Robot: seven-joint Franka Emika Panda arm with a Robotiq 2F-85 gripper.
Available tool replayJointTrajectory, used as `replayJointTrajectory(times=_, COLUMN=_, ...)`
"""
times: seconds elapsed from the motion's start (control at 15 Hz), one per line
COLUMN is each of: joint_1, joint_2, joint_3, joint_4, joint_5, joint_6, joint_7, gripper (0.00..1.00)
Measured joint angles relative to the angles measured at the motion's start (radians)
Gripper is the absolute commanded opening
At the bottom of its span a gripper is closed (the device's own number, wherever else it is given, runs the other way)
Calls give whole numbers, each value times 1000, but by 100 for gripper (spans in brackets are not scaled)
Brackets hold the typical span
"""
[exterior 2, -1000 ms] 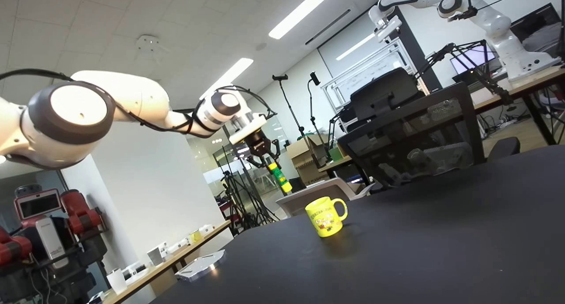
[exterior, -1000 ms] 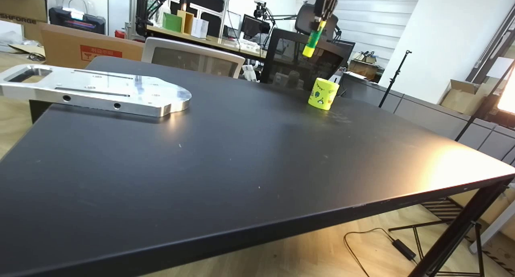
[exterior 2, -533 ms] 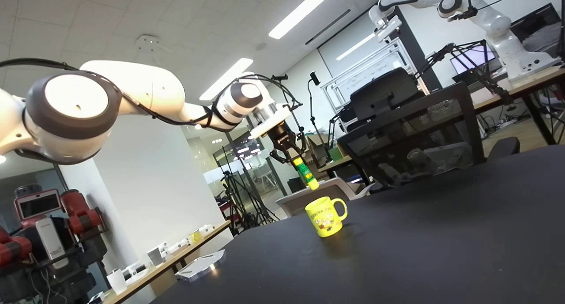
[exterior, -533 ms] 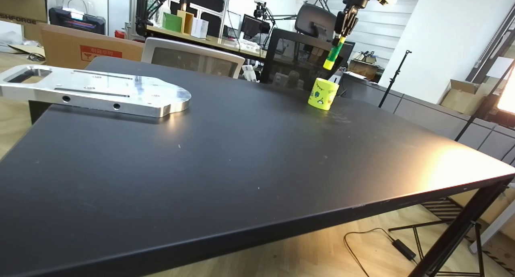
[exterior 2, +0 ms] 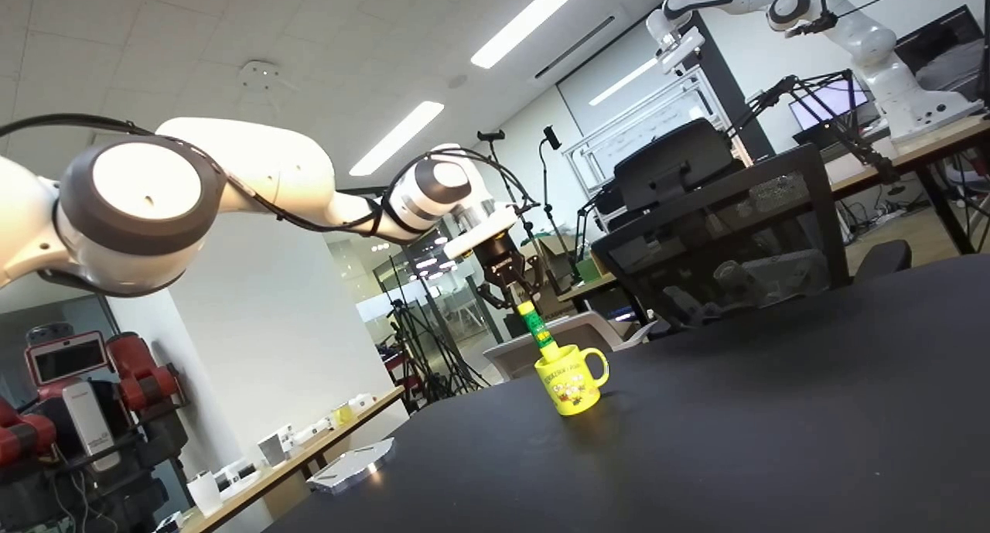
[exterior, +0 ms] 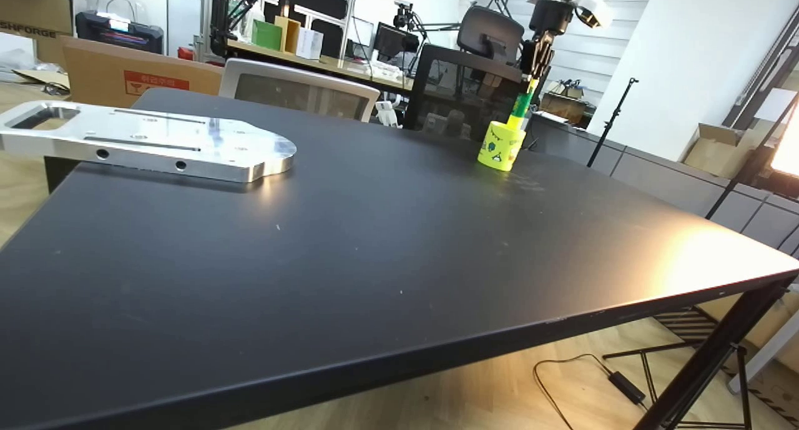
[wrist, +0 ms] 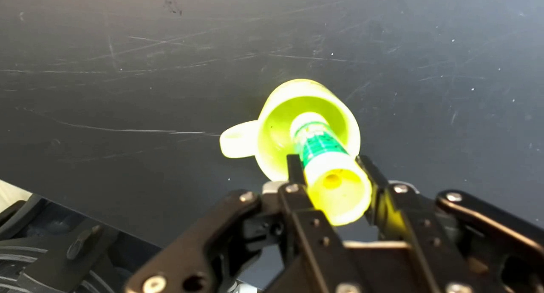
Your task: Pick the bottle on the table and put it in the mug
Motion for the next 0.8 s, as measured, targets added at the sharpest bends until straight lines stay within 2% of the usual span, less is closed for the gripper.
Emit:
replayJointTrajectory(times=0.6, joint_1=11, joint_2=53, joint_3=1, joint_4=-3, joint_5=0, joint_6=13, joint_7=0, gripper=9)
replayJointTrajectory(times=0.67, joint_1=11, joint_2=58, joint_3=1, joint_4=-3, joint_5=0, joint_6=16, joint_7=0, gripper=59)
replayJointTrajectory(times=0.8, joint_1=12, joint_2=66, joint_3=1, joint_4=-3, joint_5=0, joint_6=22, joint_7=0, gripper=66)
